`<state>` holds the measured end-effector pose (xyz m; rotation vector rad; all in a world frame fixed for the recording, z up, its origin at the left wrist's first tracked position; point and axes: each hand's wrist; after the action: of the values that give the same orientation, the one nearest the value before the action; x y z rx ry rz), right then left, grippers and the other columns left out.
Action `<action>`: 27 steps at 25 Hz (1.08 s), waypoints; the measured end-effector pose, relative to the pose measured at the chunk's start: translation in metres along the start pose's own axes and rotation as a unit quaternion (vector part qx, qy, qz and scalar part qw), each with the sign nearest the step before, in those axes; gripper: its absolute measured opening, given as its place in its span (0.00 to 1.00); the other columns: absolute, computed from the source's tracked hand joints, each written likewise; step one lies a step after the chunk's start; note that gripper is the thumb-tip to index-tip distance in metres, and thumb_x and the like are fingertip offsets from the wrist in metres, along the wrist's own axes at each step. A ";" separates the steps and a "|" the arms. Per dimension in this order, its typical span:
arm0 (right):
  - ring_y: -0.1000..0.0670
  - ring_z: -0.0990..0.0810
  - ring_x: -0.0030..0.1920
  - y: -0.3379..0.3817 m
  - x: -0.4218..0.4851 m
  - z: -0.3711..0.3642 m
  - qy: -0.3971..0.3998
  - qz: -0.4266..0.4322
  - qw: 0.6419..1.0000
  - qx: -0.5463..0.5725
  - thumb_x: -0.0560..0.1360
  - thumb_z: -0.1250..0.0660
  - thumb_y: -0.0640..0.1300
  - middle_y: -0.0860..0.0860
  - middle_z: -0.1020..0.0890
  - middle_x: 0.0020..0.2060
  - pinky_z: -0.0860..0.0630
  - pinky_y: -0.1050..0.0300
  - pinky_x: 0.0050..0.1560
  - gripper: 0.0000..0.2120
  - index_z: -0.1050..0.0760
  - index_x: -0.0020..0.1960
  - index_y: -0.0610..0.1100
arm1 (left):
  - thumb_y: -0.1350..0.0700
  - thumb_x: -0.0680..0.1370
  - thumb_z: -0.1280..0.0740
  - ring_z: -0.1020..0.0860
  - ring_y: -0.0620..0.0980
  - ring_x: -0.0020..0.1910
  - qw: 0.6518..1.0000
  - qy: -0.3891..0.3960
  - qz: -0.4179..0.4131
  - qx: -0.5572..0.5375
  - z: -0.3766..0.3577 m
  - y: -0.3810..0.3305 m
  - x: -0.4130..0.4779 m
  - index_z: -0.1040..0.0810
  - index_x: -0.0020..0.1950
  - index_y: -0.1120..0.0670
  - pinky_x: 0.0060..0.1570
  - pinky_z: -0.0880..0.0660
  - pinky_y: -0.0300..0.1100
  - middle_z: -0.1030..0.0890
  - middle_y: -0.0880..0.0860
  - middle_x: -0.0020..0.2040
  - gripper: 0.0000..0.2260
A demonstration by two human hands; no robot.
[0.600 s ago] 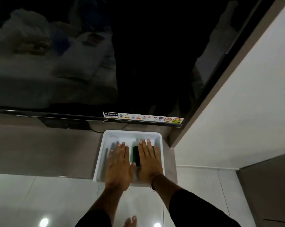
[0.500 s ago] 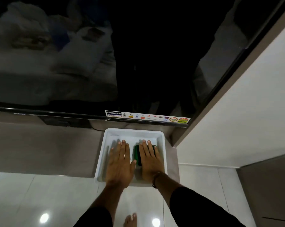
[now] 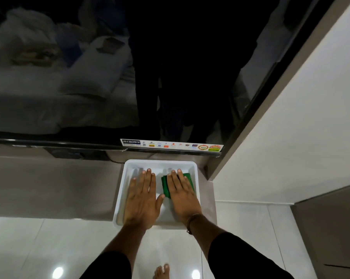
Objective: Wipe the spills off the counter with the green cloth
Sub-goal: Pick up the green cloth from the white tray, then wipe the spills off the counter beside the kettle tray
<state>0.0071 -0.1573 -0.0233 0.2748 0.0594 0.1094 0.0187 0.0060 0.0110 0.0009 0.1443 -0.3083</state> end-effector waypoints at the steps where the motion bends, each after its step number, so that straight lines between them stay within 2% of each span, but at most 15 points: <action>1: 0.45 0.68 0.79 -0.001 -0.005 0.012 -0.010 -0.002 1.000 0.010 0.84 0.38 0.40 0.47 0.57 0.84 0.59 0.43 0.80 0.39 0.62 0.83 0.46 | 0.37 0.81 0.67 0.65 0.60 0.81 1.000 -0.007 -0.003 -0.002 0.007 -0.006 -0.002 0.62 0.82 0.58 0.81 0.56 0.60 0.62 0.60 0.83 0.35; 5: 0.43 0.63 0.82 -0.033 -0.050 0.061 -0.045 -0.025 0.999 0.003 0.84 0.37 0.41 0.46 0.55 0.84 0.55 0.41 0.82 0.39 0.60 0.83 0.46 | 0.33 0.77 0.71 0.59 0.58 0.82 0.998 -0.022 -0.043 -0.030 0.040 -0.057 -0.017 0.58 0.82 0.57 0.81 0.57 0.61 0.56 0.59 0.83 0.40; 7: 0.42 0.61 0.83 -0.067 -0.084 0.087 -0.071 -0.055 0.996 -0.007 0.83 0.36 0.41 0.46 0.54 0.84 0.56 0.42 0.81 0.39 0.60 0.83 0.47 | 0.32 0.78 0.70 0.54 0.59 0.82 0.996 -0.028 -0.073 -0.051 0.054 -0.103 -0.025 0.51 0.83 0.57 0.81 0.55 0.61 0.51 0.58 0.83 0.42; 9: 0.41 0.61 0.83 -0.110 -0.128 0.108 -0.103 -0.085 0.991 -0.014 0.81 0.36 0.34 0.45 0.53 0.84 0.56 0.42 0.81 0.41 0.59 0.83 0.45 | 0.31 0.78 0.69 0.54 0.59 0.82 0.992 -0.032 -0.108 -0.050 0.061 -0.161 -0.034 0.49 0.83 0.56 0.79 0.62 0.58 0.50 0.57 0.83 0.42; 11: 0.41 0.61 0.83 -0.154 -0.173 0.122 -0.126 -0.117 0.985 -0.015 0.79 0.37 0.29 0.45 0.52 0.84 0.57 0.42 0.81 0.42 0.59 0.83 0.44 | 0.31 0.78 0.68 0.60 0.56 0.81 0.988 -0.039 -0.146 -0.039 0.060 -0.217 -0.044 0.54 0.83 0.55 0.74 0.70 0.53 0.54 0.56 0.84 0.41; 12: 0.41 0.61 0.83 -0.179 -0.201 0.130 -0.137 -0.139 0.981 -0.018 0.78 0.37 0.29 0.45 0.53 0.84 0.58 0.42 0.81 0.43 0.59 0.83 0.44 | 0.31 0.78 0.66 0.60 0.56 0.81 0.984 -0.040 -0.171 -0.037 0.060 -0.251 -0.049 0.55 0.83 0.55 0.74 0.71 0.52 0.55 0.55 0.84 0.40; 15: 0.40 0.62 0.83 -0.255 -0.285 0.150 -0.162 -0.210 0.964 -0.029 0.78 0.39 0.29 0.45 0.53 0.84 0.60 0.42 0.82 0.43 0.60 0.83 0.44 | 0.32 0.80 0.62 0.51 0.58 0.82 0.966 -0.044 -0.250 -0.048 0.062 -0.356 -0.065 0.47 0.82 0.58 0.75 0.65 0.53 0.47 0.57 0.83 0.40; 18: 0.41 0.61 0.83 -0.317 -0.366 0.168 -0.190 -0.290 0.937 -0.036 0.79 0.41 0.27 0.46 0.53 0.84 0.64 0.43 0.80 0.41 0.59 0.83 0.45 | 0.32 0.80 0.61 0.44 0.60 0.81 0.940 -0.055 -0.337 -0.032 0.062 -0.455 -0.080 0.41 0.81 0.59 0.74 0.64 0.53 0.41 0.59 0.82 0.40; 23: 0.41 0.62 0.83 -0.406 -0.490 0.199 -0.217 -0.440 0.870 -0.043 0.77 0.41 0.26 0.46 0.53 0.84 0.64 0.43 0.80 0.42 0.58 0.83 0.45 | 0.33 0.81 0.59 0.43 0.60 0.81 0.877 -0.054 -0.476 -0.035 0.066 -0.614 -0.106 0.41 0.81 0.58 0.74 0.62 0.51 0.40 0.58 0.82 0.38; 27: 0.40 0.61 0.83 -0.466 -0.573 0.222 -0.240 -0.530 0.811 -0.065 0.72 0.44 0.23 0.45 0.52 0.84 0.59 0.40 0.82 0.45 0.57 0.83 0.44 | 0.34 0.80 0.64 0.58 0.56 0.82 0.824 -0.045 -0.565 -0.016 0.057 -0.735 -0.116 0.53 0.83 0.56 0.78 0.60 0.58 0.53 0.56 0.84 0.38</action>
<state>-0.4990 -0.7287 0.0871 0.0935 -0.3034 -1.0771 -0.3050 -0.6608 0.0994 -0.1378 0.0391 -1.5025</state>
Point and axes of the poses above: each hand's wrist, its own x-axis towards the middle knuckle, its own z-axis out of the back of the hand, y = z × x
